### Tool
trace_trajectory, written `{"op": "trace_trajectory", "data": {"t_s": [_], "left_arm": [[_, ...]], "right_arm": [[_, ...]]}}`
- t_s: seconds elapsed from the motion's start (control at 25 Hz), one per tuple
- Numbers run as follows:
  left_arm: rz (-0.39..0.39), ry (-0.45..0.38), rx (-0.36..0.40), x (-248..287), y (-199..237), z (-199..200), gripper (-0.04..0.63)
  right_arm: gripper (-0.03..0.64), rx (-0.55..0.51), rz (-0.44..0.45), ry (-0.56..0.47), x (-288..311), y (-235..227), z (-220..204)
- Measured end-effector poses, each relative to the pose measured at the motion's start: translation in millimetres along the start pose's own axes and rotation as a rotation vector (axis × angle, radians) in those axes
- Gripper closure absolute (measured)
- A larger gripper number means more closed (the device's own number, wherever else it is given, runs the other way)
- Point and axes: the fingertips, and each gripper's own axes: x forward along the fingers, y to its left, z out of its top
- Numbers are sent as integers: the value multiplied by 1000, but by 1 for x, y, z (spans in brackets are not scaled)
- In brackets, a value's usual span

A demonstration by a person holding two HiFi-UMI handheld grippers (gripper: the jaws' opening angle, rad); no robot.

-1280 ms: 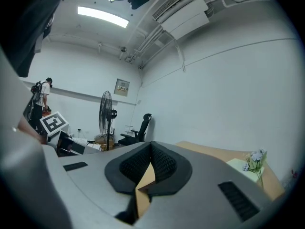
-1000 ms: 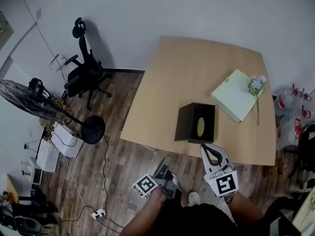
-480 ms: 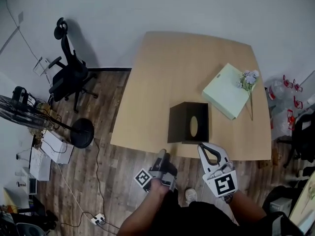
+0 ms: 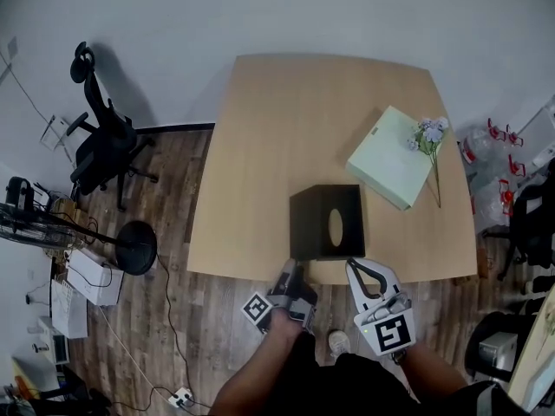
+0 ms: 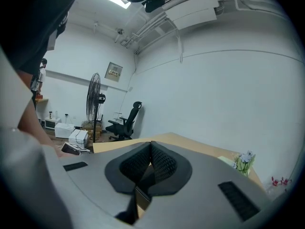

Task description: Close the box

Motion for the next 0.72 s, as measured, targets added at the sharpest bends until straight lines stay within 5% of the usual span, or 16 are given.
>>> {"op": "trace_trajectory", "data": {"t_s": [0.72], "left_arm": [[68,6,-26,23,23,14,432]], "right_arm": [[604,-2,-69,66,5,-5,-10]]}}
